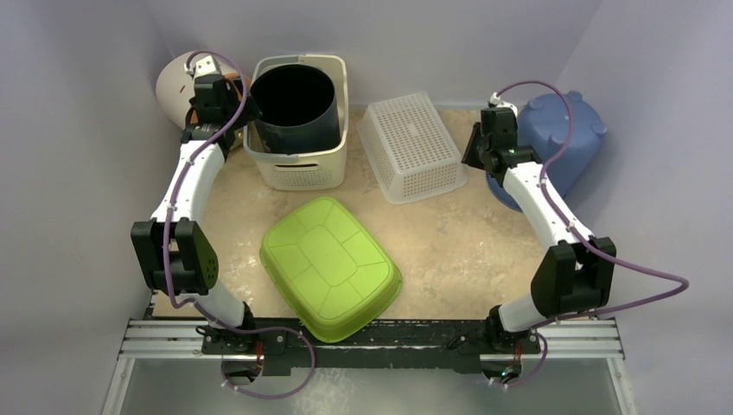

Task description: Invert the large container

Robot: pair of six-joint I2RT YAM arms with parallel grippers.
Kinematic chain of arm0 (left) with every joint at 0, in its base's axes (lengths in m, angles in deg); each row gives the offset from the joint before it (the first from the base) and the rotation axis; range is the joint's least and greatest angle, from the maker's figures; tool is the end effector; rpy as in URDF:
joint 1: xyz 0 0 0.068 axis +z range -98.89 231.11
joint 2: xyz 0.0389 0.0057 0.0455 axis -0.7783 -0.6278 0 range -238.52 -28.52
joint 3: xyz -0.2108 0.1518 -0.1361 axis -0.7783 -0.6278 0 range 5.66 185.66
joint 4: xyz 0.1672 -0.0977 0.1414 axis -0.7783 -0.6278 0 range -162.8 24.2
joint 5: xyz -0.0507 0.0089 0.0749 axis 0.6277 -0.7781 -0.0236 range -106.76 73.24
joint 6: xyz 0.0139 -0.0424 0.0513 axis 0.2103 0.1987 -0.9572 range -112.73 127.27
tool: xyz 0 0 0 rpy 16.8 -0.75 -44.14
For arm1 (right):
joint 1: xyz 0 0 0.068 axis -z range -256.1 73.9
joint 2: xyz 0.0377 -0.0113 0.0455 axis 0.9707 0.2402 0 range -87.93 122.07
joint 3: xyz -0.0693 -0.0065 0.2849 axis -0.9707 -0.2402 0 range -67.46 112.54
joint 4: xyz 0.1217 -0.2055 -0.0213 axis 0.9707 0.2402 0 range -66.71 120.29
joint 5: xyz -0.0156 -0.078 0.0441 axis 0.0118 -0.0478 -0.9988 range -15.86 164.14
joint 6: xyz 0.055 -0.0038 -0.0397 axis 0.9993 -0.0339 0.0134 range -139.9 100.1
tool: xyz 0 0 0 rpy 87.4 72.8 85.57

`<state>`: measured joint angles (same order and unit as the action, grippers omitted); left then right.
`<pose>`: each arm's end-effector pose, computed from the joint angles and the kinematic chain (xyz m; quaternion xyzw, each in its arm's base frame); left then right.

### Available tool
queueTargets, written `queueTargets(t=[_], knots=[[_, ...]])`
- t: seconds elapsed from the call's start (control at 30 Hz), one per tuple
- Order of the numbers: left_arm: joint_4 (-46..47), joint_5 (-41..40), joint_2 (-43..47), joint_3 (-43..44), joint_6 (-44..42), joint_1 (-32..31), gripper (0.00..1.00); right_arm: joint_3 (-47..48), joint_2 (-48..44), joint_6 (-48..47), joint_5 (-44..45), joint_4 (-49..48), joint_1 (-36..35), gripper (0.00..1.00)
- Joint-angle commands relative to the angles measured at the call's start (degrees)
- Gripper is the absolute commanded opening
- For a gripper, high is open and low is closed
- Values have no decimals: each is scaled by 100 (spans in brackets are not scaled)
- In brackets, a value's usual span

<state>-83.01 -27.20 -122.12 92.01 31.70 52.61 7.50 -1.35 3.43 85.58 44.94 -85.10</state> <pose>0.3813 0.0198 0.3766 -0.2358 0.8051 -0.0321 0.5434 0.3364 0.0422 0.3423 0.1562 0.8628 0.0473 0.4785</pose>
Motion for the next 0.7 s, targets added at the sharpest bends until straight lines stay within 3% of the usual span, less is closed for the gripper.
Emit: queueTargets(t=[0.0,0.17,0.3,0.43,0.67], knots=[[234,91,-52,211,-34,71,77,-285,-411,157,728,670,-24,35],[230,176,-115,229,-44,66,77,-723,-659,415,951,1016,-23,42],[218,208,-155,234,-35,70,77,-1078,-769,799,1374,1145,-2,65],[219,217,-182,233,-44,70,77,-1144,-590,1009,1702,1149,69,80],[163,182,-260,306,-118,74,77,-815,-3,849,2271,951,309,81]])
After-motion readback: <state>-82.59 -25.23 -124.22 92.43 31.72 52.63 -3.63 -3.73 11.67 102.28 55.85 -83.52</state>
